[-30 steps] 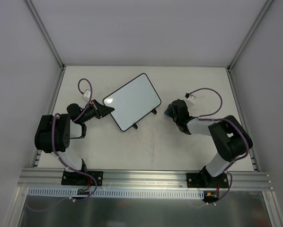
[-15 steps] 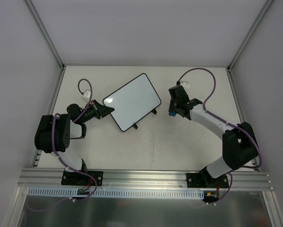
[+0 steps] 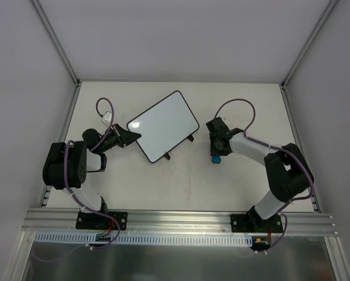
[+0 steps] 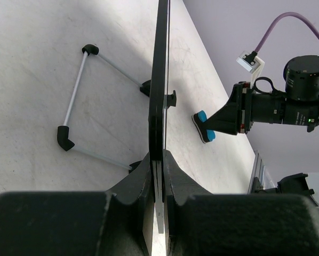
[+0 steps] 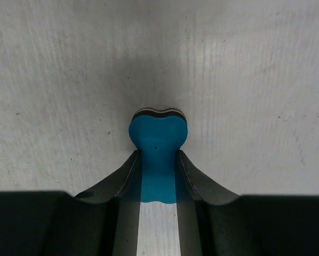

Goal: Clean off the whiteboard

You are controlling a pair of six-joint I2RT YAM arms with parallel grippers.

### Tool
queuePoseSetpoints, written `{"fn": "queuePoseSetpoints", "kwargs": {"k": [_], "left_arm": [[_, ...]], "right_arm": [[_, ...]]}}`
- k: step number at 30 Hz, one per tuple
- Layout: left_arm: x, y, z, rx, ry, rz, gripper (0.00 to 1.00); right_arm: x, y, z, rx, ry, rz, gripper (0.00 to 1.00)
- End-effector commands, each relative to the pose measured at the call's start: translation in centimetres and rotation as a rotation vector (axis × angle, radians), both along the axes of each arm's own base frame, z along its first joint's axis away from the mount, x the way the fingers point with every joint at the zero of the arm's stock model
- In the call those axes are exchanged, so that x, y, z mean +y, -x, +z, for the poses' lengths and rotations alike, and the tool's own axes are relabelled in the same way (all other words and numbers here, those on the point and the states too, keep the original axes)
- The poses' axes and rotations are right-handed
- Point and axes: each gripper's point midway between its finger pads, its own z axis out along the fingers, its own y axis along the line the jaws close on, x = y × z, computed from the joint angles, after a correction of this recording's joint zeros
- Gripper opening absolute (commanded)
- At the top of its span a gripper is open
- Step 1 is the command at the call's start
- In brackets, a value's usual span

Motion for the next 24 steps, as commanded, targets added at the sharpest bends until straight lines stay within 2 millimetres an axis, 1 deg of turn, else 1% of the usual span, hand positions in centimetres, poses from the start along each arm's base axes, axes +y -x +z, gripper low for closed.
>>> {"fn": "queuePoseSetpoints", "kwargs": {"k": [1, 2, 3, 4, 5, 8, 9, 10, 12, 14, 16, 19, 23, 24], "left_arm": [[0.4, -0.2, 5.5, -0.396, -0.064, 0.006, 0.02], [0.5, -0.2, 5.5, -0.394, -0.065, 0.009, 0.02], [0.5, -0.1, 5.5, -0.394, -0.065, 0.009, 0.03], [0.5, -0.2, 5.6, -0.396, -0.065, 0.012, 0.03], [0.5, -0.2, 5.6, -0.396, -0.065, 0.012, 0.04], [0.5, -0.1, 5.5, -0.394, -0.065, 0.012, 0.06], [0.5, -0.1, 5.5, -0.393, -0.064, 0.012, 0.07], [0.5, -0.1, 5.6, -0.396, -0.065, 0.012, 0.07], [0.6, -0.1, 5.6, -0.397, -0.066, 0.016, 0.08], [0.6, -0.1, 5.6, -0.400, -0.067, 0.019, 0.10], [0.6, 0.0, 5.6, -0.400, -0.067, 0.019, 0.11], [0.6, -0.1, 5.6, -0.399, -0.067, 0.022, 0.13], [0.7, 0.0, 5.7, -0.406, -0.071, 0.028, 0.28], [0.7, 0.1, 5.9, -0.412, -0.073, 0.030, 0.34]], "right_arm": [[0.0, 0.6, -0.8, 0.040, 0.013, 0.028, 0.13], [0.0, 0.7, -0.9, 0.044, 0.013, 0.028, 0.15], [0.1, 0.7, -0.9, 0.043, 0.011, 0.028, 0.21], [0.1, 0.6, -0.9, 0.042, 0.010, 0.028, 0.24], [0.0, 0.6, -0.9, 0.040, 0.011, 0.024, 0.30], [0.0, 0.5, -0.8, 0.036, 0.009, 0.016, 0.39], [0.0, 0.6, -0.8, 0.040, 0.011, 0.018, 0.46], [0.0, 0.6, -0.8, 0.039, 0.011, 0.018, 0.48], [-0.1, 0.5, -0.6, 0.030, 0.010, 0.011, 0.63], [-0.2, 0.5, -0.4, 0.021, 0.011, 0.009, 0.72], [-0.2, 0.5, -0.2, 0.012, 0.013, 0.005, 0.75], [-0.3, 0.2, 0.4, -0.009, 0.007, 0.002, 0.76], [-0.2, -0.1, 1.1, -0.030, -0.001, 0.002, 0.77], [-0.2, -0.1, 1.3, -0.034, -0.002, 0.004, 0.77]]}}
